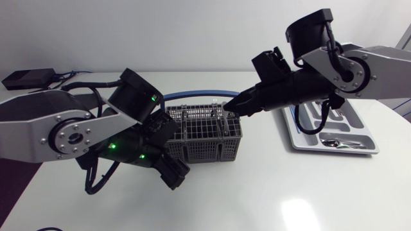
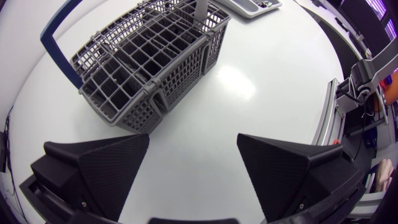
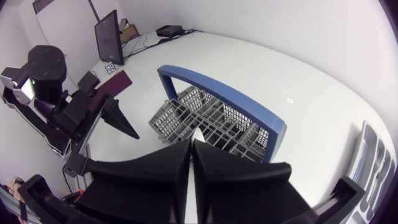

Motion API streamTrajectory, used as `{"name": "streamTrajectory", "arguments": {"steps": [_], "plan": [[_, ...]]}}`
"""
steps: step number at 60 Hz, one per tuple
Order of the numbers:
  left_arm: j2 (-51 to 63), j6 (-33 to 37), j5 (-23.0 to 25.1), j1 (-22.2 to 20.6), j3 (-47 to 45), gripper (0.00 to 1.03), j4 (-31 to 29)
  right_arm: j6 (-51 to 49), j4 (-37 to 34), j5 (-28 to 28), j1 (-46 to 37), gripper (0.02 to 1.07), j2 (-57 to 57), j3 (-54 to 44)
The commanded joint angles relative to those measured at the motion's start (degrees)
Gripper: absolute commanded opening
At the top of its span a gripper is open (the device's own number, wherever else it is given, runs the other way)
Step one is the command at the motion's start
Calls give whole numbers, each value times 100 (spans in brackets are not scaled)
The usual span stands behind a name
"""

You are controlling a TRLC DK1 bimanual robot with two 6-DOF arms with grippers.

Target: Unload the cutlery basket into the drawer organizer.

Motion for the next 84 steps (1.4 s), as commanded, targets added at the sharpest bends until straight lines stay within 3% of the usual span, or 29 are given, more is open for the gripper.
{"name": "streamTrajectory", "arguments": {"steps": [1, 18, 32, 43, 53, 70, 84], "plan": [[-123, -56, 19, -57, -112, 99, -39, 143, 45, -220, -94, 8, -171, -127], [-176, -82, 19, -75, -86, 99, -109, 363, 37, -1547, -903, 8, -541, -127], [-255, -108, 19, -57, -77, 99, -232, 468, -834, -1582, -1677, 8, -1085, 216], [-255, -231, 10, 13, -95, 99, -268, -358, -1853, -861, -2503, 8, -1226, 348], [-105, -477, 10, 74, -68, 99, -144, -1087, -2108, -158, -2845, 8, -1033, 181], [53, -873, -17, 364, -121, 99, 110, -2072, -1774, 976, -3636, 8, -470, -250], [246, -1145, -25, 549, -200, 99, 225, -2555, -737, 2013, -3856, 8, -119, -821]]}}
